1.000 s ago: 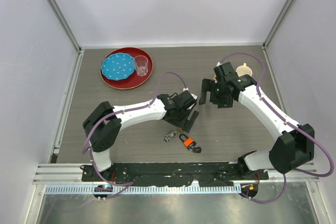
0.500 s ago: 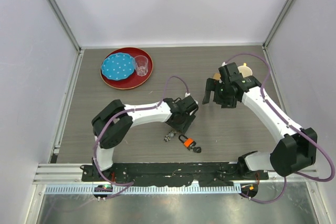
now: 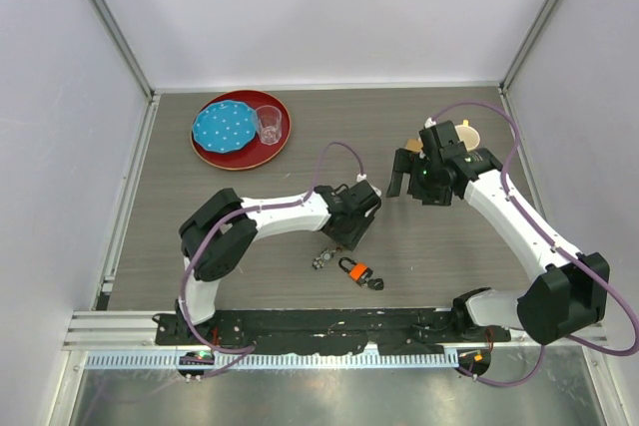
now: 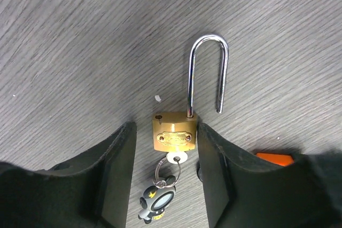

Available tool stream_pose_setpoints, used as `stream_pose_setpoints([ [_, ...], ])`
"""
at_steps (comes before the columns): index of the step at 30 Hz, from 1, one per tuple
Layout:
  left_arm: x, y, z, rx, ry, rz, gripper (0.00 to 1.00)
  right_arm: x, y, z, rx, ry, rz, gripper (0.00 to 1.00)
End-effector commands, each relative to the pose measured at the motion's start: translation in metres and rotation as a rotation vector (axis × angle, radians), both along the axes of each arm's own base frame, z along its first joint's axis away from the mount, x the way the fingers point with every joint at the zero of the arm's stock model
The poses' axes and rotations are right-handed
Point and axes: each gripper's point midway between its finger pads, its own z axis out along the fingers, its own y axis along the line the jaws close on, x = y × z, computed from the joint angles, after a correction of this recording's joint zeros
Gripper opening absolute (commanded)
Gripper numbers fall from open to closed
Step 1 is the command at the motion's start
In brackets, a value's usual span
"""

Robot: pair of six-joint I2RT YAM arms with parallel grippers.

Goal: Lock with the key
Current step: Pick up the lock from the center of the board.

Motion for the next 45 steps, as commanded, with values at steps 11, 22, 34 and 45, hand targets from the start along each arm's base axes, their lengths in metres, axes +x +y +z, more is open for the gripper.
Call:
stream_pose_setpoints([
  [11,0.012,-0.001,-0.002,-0.037,0.015,0.012,0.00,0.018,0.007,0.028,0.037,-0.096,0.019,0.96],
  [22,0.069,0.031,0.115,-0.185,-0.154,0.100,0.00,0.034,0.042,0.058,0.193,-0.163,0.146,0.98],
  [34,0.050,0.048,0.232,-0.368,-0.067,-0.100,0.00,0.040,0.098,0.147,0.491,-0.448,0.425,0.98],
  [45,0.027,0.034,0.278,-0.533,-0.018,-0.128,0.00,0.038,0.119,0.182,0.599,-0.562,0.587,0.97],
])
